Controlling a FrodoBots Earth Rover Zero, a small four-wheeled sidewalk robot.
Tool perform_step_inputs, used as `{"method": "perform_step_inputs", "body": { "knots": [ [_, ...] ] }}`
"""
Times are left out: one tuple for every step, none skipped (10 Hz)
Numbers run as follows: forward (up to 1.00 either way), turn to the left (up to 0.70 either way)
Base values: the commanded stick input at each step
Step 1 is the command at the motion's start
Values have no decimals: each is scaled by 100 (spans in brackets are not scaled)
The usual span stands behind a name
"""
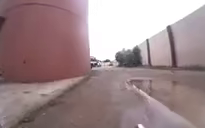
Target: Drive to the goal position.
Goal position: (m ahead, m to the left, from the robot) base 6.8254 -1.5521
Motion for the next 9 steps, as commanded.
{"method": "perform_step_inputs", "body": {
  "knots": [
    [70,0],
    [70,0],
    [70,0],
    [70,0],
    [70,0],
    [70,0],
    [70,0],
    [70,0],
    [70,0]
  ]
}}
